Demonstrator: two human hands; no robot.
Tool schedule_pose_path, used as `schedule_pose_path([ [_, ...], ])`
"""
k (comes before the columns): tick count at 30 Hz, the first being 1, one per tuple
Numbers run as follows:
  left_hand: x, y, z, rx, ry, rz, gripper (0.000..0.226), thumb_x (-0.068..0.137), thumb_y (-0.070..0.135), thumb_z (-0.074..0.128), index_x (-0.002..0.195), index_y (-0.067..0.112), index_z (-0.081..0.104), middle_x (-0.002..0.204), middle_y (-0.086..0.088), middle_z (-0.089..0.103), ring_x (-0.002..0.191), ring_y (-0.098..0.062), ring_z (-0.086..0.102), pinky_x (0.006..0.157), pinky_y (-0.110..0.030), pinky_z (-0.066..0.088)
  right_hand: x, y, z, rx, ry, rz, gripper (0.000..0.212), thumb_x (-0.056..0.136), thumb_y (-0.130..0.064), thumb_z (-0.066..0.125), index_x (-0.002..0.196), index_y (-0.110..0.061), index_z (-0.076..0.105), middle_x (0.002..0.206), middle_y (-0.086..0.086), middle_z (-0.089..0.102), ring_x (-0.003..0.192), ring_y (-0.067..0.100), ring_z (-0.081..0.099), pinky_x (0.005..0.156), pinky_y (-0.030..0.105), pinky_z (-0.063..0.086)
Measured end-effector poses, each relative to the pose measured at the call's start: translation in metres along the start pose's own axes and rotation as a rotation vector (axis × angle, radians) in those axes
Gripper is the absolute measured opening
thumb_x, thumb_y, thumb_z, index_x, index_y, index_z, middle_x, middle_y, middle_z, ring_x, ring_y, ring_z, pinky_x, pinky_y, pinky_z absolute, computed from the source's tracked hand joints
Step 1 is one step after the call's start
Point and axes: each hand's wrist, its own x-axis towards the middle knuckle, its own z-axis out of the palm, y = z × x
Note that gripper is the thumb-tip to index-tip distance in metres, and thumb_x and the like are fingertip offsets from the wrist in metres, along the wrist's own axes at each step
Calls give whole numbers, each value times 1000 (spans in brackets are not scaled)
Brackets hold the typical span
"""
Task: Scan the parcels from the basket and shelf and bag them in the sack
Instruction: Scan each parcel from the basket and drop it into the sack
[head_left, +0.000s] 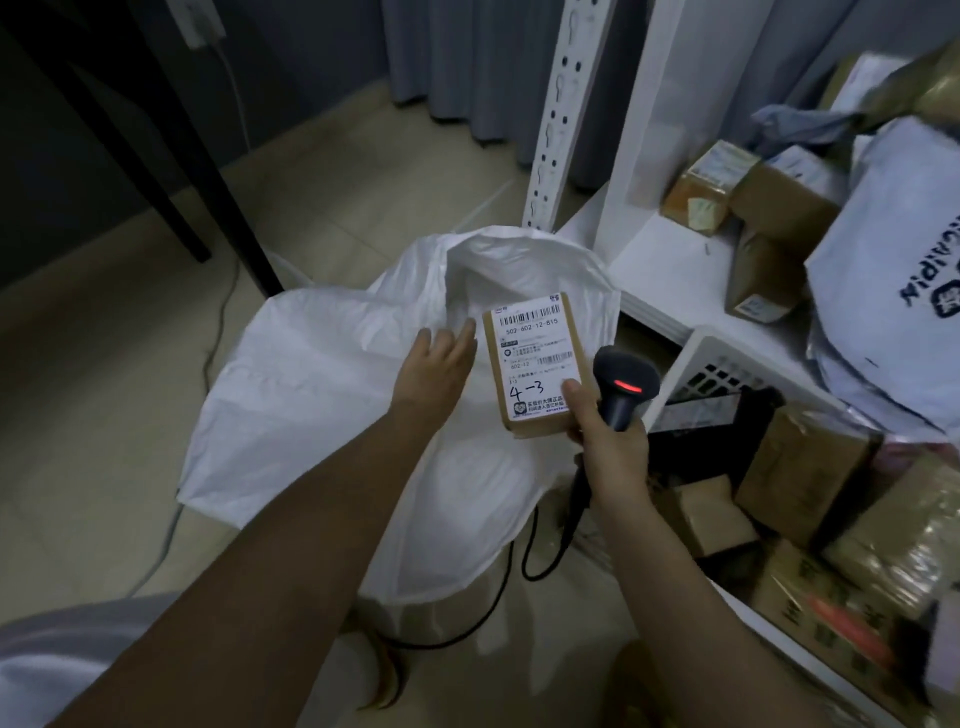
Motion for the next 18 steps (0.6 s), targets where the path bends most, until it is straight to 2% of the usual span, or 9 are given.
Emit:
schedule_pose_path([
  [2, 11, -8, 0, 64, -103, -2, 37, 73, 30, 57, 107, 31, 72, 123, 12, 64, 84, -9, 60, 74, -25, 40, 9, 0, 7, -24, 6, 12, 60, 73, -47, 80, 121, -21, 57, 110, -2, 68, 101, 18, 66, 93, 40, 51],
  [6, 10, -20, 17, 25, -93, 18, 25, 90, 23, 52, 111, 26, 64, 116, 5, 57, 104, -15, 54, 78, -24, 42, 20, 2, 16, -54, -3, 22, 67, 69, -52, 81, 123, -19, 57, 112, 1, 68, 103, 20, 65, 93, 41, 51],
  [8, 2, -32, 11, -48, -42, 12, 15, 77, 30, 68, 91, 32, 70, 102, 7, 62, 92, -13, 58, 68, -22, 43, 21, 3, 18, -63, -21, 21, 64, 70, -51, 81, 121, -20, 58, 110, 1, 69, 101, 21, 66, 91, 41, 51],
  [9, -2, -42, 11, -128, -64, -4, 17, 67, 27, 77, 82, 29, 71, 95, 3, 63, 85, -16, 60, 61, -22, 44, 20, 4, 19, -68, -28, 17, 62, 70, -51, 80, 120, -21, 59, 109, 1, 69, 100, 22, 66, 86, 39, 51],
  [11, -11, -60, 14, -215, 71, 36, 30, 47, 12, 88, 71, 17, 69, 83, -8, 62, 74, -25, 60, 48, -26, 44, 19, 4, 19, -83, -36, 7, 61, 69, -53, 80, 117, -22, 60, 106, 1, 70, 97, 22, 67, 83, 38, 50],
  [12, -17, -70, 9, -325, 141, 32, 31, 48, 7, 89, 72, 12, 70, 84, -10, 59, 77, -28, 57, 48, -28, 47, 17, 4, 20, -91, -41, 1, 60, 68, -54, 81, 115, -23, 60, 105, 1, 70, 98, 22, 67, 85, 39, 50],
  [14, -33, -93, -5, -563, 183, 9, 16, 76, 12, 77, 90, 12, 70, 99, -3, 53, 96, -18, 44, 72, -34, 49, 13, 3, 20, -106, -56, -14, 57, 67, -55, 81, 112, -25, 61, 104, 0, 70, 98, 22, 67, 88, 41, 50],
  [16, -53, -114, -13, -758, 299, -125, 10, 91, 17, 62, 99, 21, 68, 114, 6, 50, 108, -8, 38, 91, -27, 39, 8, 0, 22, -120, -71, -19, 58, 67, -56, 81, 111, -25, 61, 104, -1, 70, 97, 21, 67, 90, 41, 50],
  [18, -72, -131, -20, -759, 463, -306, 16, 92, 16, 62, 103, 20, 71, 128, -7, 48, 118, -22, 39, 95, -33, 39, 2, -4, 26, -125, -82, -29, 57, 68, -54, 80, 110, -22, 60, 104, 0, 70, 96, 20, 67, 88, 40, 50],
])
